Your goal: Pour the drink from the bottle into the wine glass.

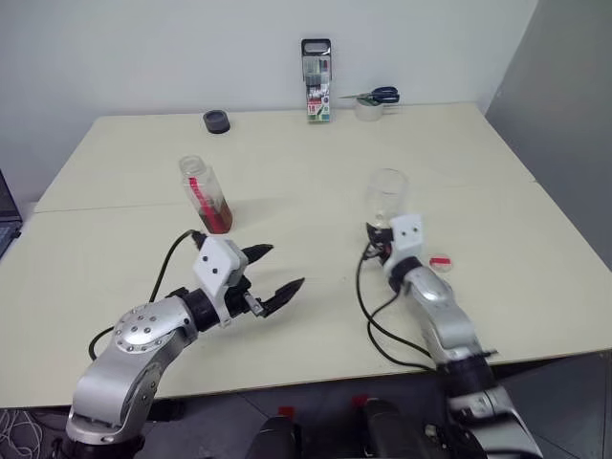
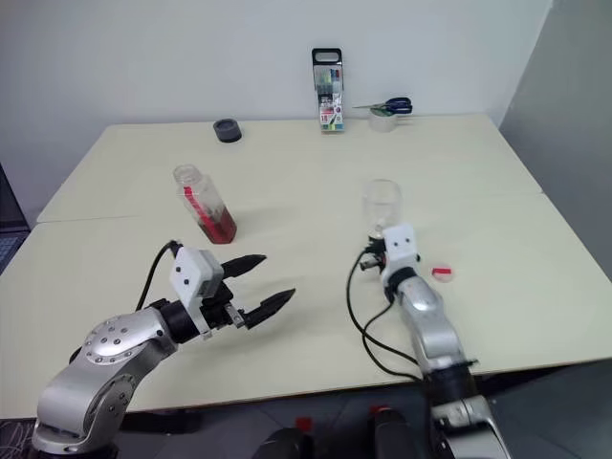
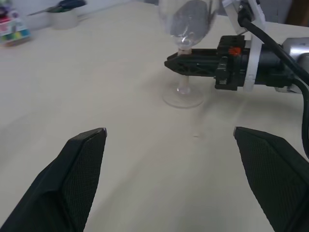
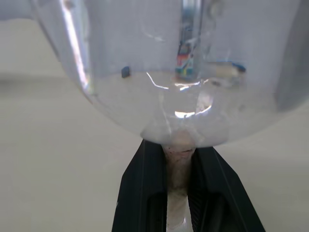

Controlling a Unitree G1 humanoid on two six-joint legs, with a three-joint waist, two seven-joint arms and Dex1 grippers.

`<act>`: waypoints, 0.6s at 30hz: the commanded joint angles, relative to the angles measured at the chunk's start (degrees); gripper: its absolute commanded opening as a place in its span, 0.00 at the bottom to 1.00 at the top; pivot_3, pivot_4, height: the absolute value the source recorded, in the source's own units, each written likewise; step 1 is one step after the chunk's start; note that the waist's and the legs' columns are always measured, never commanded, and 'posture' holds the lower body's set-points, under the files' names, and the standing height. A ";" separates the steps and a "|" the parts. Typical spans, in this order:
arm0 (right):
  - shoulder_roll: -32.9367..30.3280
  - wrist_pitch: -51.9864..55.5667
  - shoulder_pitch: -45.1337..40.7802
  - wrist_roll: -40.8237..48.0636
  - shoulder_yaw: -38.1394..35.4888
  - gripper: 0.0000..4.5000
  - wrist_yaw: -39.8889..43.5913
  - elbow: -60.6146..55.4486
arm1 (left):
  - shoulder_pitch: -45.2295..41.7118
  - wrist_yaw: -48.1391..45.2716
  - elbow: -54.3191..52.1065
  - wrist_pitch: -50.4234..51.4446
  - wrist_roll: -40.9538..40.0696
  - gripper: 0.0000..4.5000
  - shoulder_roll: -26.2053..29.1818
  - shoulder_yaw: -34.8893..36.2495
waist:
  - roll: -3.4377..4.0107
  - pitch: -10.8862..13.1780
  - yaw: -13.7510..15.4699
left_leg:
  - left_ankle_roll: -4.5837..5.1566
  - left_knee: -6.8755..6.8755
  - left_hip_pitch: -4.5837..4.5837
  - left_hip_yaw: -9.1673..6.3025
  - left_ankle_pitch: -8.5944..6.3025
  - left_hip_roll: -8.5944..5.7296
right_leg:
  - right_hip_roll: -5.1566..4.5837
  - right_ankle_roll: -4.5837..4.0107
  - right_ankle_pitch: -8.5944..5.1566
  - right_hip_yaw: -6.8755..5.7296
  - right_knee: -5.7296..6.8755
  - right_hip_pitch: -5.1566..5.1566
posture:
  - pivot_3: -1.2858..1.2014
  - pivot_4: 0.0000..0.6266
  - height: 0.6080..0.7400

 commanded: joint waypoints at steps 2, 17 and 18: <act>3.30 -11.52 -10.91 -0.50 -0.52 0.06 2.41 15.31 | 5.97 9.84 -8.20 1.04 2.44 1.00 -4.84 3.70 | 0.01 0.01 0.36 | -0.01 -0.20 -0.02 0.00 0.01 0.04 | -0.01 -0.03 0.00 -0.01 -0.11 -0.06 | 0.52 0.24 1.00; 11.30 -23.90 -26.48 -2.54 -1.20 0.06 7.97 44.87 | 18.77 18.55 -20.09 2.03 1.80 1.00 -11.59 9.62 | 0.03 0.02 0.97 | -0.02 -0.36 -0.08 -0.06 0.01 0.02 | -0.04 -0.07 -0.02 -0.11 -0.33 -0.04 | 0.52 0.24 1.00; 11.32 -23.90 -26.27 -3.08 -1.12 0.06 7.95 45.71 | 18.96 18.40 -19.91 1.88 1.81 1.00 -11.52 9.62 | 0.03 0.02 0.96 | -0.02 -0.36 -0.08 -0.06 0.01 0.03 | -0.03 -0.07 -0.02 -0.10 -0.33 -0.04 | 0.52 0.24 1.00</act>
